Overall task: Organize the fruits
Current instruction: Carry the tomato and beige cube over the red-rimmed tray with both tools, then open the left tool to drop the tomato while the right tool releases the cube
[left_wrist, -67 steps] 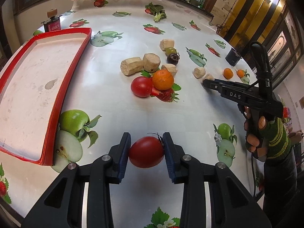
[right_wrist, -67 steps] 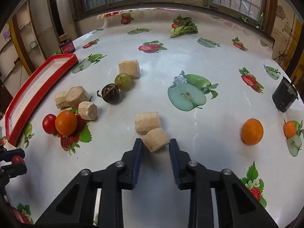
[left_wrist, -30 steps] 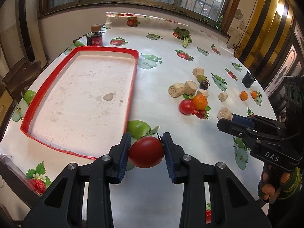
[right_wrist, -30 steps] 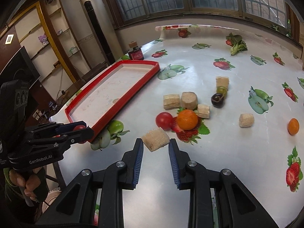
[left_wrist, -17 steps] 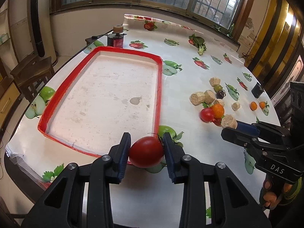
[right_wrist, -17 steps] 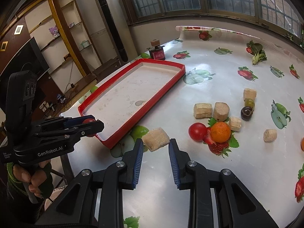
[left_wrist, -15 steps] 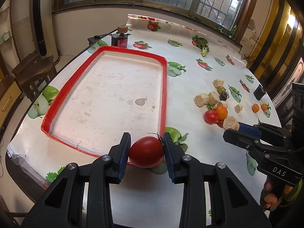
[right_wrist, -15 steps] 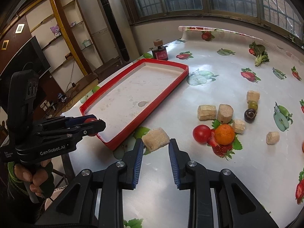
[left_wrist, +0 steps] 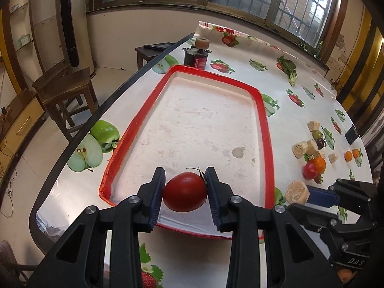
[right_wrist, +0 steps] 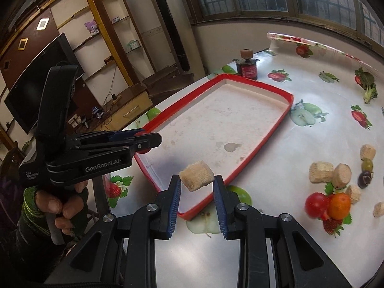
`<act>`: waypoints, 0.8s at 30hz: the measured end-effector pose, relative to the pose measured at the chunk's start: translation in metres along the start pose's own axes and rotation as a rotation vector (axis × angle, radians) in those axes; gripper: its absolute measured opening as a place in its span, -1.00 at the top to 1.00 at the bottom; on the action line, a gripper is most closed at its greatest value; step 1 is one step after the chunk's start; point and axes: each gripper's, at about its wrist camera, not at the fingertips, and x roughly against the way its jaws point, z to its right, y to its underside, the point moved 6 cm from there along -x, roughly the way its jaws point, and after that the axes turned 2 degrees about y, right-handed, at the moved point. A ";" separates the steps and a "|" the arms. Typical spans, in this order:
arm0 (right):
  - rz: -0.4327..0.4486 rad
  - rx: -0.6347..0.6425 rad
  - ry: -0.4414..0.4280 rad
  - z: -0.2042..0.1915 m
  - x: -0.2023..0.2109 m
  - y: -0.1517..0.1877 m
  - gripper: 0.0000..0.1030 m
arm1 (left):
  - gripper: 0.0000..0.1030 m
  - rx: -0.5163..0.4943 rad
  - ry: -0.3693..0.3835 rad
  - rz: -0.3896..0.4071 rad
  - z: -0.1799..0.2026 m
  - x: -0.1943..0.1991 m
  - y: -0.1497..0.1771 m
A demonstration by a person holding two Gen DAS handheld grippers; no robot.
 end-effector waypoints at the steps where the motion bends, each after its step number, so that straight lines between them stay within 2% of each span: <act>1: -0.013 -0.001 -0.017 -0.003 -0.007 -0.001 0.46 | 0.38 0.010 0.004 -0.009 -0.003 -0.004 -0.001; 11: -0.151 0.051 -0.020 -0.022 -0.081 -0.003 0.46 | 0.37 0.004 0.016 -0.099 -0.013 -0.039 0.006; 14: -0.187 0.064 -0.022 -0.023 -0.091 0.005 0.46 | 0.37 0.009 0.020 -0.125 -0.016 -0.044 0.015; 17: -0.203 0.079 -0.030 -0.026 -0.094 0.013 0.45 | 0.37 -0.009 0.018 -0.116 -0.014 -0.042 0.017; 18: -0.197 0.082 -0.026 -0.027 -0.093 0.014 0.44 | 0.35 -0.018 0.013 -0.119 -0.013 -0.042 0.018; 19: -0.195 0.079 -0.024 -0.026 -0.093 0.014 0.44 | 0.23 -0.024 0.011 -0.119 -0.011 -0.043 0.018; 21: -0.191 0.074 -0.025 -0.026 -0.093 0.013 0.42 | -0.08 -0.027 -0.004 -0.120 -0.010 -0.043 0.018; 24: -0.176 0.078 -0.023 -0.025 -0.090 0.012 0.22 | -0.09 -0.018 0.003 -0.093 -0.009 -0.037 0.016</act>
